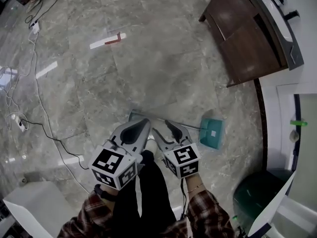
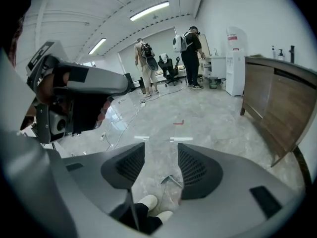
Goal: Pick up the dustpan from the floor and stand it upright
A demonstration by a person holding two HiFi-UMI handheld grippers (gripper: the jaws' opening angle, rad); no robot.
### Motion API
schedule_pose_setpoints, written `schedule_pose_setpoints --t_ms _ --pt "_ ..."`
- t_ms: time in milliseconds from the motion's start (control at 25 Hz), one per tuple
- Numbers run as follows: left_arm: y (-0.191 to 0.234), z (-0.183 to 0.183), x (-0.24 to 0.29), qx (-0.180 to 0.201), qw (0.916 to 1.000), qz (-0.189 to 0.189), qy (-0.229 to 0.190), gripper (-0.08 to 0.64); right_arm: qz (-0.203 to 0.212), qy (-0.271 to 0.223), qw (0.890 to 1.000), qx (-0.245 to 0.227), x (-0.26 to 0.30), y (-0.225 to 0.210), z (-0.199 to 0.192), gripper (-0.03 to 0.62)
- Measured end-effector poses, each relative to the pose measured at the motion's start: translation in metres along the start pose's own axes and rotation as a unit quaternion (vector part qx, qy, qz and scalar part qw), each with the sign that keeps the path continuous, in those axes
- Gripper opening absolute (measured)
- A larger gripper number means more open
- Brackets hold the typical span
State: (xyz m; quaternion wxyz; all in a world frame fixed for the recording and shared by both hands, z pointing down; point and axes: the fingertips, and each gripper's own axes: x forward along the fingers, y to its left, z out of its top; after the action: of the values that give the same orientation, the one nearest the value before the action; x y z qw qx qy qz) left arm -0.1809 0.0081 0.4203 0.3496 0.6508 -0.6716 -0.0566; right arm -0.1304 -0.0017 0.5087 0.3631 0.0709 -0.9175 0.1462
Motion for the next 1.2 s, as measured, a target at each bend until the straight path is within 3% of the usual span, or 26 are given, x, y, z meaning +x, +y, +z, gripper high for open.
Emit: schedule_pose_setpoints --t_ms 520,720,960,1200 --pt "0.143 -0.126 0.082 0.015 0.9996 0.02 0.016 0.009 0.003 0.06 0.998 -0.008 0.168 -0.048 -0.149 0.196" --pt "0.21 -0.183 0.116 0.001 0.9988 0.041 0.025 0.009 0.017 0.1 0.994 -0.039 0.234 -0.058 -0.212 0.195" --pt "0.262 -0.22 0.15 0.001 0.9991 0.039 0.019 0.009 0.045 0.139 0.988 -0.047 0.319 -0.078 -0.288 0.195" --pt "0.304 -0.265 0.189 0.016 0.9984 0.033 0.043 0.009 0.053 0.165 0.981 -0.085 0.385 -0.099 -0.328 0.195"
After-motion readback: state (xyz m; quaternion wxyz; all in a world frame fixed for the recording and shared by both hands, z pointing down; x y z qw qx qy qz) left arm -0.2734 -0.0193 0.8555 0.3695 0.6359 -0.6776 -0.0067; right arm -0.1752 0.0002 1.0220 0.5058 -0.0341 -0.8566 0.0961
